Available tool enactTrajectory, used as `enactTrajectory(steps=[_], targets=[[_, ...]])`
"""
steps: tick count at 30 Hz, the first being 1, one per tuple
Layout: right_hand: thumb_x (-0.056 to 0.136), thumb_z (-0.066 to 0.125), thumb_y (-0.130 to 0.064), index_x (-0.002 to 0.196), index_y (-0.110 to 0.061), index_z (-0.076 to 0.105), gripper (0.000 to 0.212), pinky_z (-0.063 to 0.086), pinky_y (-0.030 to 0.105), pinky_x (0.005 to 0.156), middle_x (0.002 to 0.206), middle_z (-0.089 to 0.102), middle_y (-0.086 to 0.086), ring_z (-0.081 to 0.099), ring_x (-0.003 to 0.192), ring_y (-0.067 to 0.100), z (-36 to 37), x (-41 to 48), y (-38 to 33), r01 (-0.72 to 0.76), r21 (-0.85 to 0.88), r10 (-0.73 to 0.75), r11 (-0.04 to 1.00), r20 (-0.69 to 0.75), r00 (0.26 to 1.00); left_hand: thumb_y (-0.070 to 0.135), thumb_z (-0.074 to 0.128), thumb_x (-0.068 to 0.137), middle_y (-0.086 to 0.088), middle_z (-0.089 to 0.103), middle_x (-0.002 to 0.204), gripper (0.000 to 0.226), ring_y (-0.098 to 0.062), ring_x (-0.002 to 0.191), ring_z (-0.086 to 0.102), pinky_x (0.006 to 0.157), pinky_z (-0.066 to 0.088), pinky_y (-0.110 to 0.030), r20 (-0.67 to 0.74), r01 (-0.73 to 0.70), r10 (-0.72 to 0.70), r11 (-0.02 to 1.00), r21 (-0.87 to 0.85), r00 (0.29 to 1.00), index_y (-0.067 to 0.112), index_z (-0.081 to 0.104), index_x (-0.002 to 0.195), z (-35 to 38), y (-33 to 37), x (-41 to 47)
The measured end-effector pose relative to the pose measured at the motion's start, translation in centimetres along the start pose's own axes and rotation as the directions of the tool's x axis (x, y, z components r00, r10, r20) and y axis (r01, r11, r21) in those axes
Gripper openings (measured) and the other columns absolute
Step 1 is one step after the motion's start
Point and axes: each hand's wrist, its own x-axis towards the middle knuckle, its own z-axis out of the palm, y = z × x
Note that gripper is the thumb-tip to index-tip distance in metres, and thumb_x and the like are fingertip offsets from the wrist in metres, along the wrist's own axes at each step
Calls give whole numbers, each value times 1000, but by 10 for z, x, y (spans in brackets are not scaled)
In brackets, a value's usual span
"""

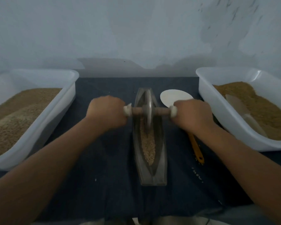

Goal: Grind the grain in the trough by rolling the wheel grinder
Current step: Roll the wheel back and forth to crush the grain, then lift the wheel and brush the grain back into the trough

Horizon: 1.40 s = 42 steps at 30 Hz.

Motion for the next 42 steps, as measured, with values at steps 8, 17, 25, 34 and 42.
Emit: enactTrajectory(steps=[8, 17, 25, 34, 42], targets=[[94, 58, -36, 72, -26, 61, 24, 50, 36, 63, 72, 60, -6, 59, 68, 18, -2, 12, -1, -10, 11, 10, 1000, 68, 998, 43, 54, 74, 10, 54, 67, 19, -17, 59, 52, 58, 43, -30, 15, 62, -62, 997, -34, 998, 26, 55, 67, 8, 4, -2], [80, 68, -52, 113, -32, 51, 41, 45, 40, 79, 102, 54, -9, 55, 92, 17, -69, -37, -21, 349, -2, -344, 937, 166, 924, 55, 52, 83, 13, 59, 66, 27, -7, 59, 55, 50, 36, -26, 53, 117, -109, 977, -179, 993, 32, 59, 71, 24, -1, -61], [108, 49, -35, 87, -34, 59, 24, 42, 19, 60, 76, 60, -11, 59, 70, 7, -48, -77, 12, 139, 659, 201, 739, -412, 889, 73, 31, 83, 16, 56, 57, 52, -4, 52, 52, 50, 35, -24, -85, 209, -266, 888, -409, 960, 35, 59, 61, 44, -1, -73], [98, 60, -37, 139, -46, 28, 53, 32, 25, 50, 79, 48, -16, 48, 64, 1, 4, -92, 17, -43, 155, 8, 987, 218, 976, 57, 49, 74, 11, 66, 67, 30, -14, 65, 63, 60, 50, -33, 30, 338, -431, 659, -672, 902, 34, 67, 72, 37, -9, -72], [103, 53, -41, 135, -40, 32, 38, 50, 36, 57, 83, 54, -11, 56, 67, 8, -1, -91, 38, -38, 58, 23, 998, 252, 967, 49, 55, 72, 10, 64, 61, 13, -12, 61, 62, 53, 39, -28, 95, 377, -456, 580, -722, 885, 48, 65, 79, 30, -12, -72]])
